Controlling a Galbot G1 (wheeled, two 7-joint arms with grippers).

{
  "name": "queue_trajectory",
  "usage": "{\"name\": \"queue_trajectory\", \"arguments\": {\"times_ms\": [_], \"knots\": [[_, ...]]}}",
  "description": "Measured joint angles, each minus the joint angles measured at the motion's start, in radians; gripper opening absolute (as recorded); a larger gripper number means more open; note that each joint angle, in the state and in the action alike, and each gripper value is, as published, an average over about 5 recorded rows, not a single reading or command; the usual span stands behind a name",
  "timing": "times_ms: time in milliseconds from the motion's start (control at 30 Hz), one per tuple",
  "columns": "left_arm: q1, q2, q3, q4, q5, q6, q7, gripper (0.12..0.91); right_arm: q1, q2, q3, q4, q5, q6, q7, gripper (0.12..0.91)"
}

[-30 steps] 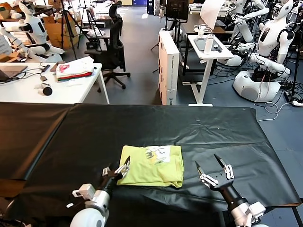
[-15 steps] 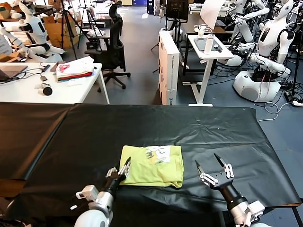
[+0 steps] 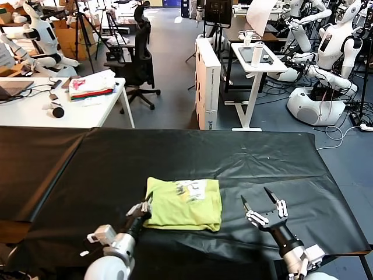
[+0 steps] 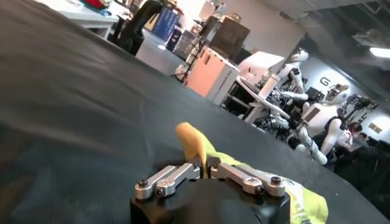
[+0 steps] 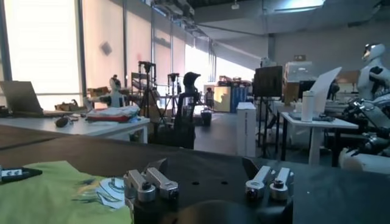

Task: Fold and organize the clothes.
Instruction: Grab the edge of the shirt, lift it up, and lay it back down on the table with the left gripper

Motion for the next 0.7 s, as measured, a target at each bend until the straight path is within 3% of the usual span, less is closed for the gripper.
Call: {"name": "queue_trajectory", "arguments": {"times_ms": [200,467,700], "knots": [[0.008,0.136,-0.087,-0.053,-0.087,0.036,-0.020,0.187,0.019,0.016,-0.019,-0.013,-0.008,0.000,0.003,0.907],[0.058,0.378,-0.281,-0.116,-0.236,0.057,-0.041,0.187,0.036,0.023,-0.037,-0.032,-0.013,-0.001,0.009,0.907],[0.057,0.493,-0.386,-0.198,-0.302,0.112,-0.125,0.187,0.049,0.036,-0.056,-0.046,-0.025,-0.002,0.014,0.907]]}}
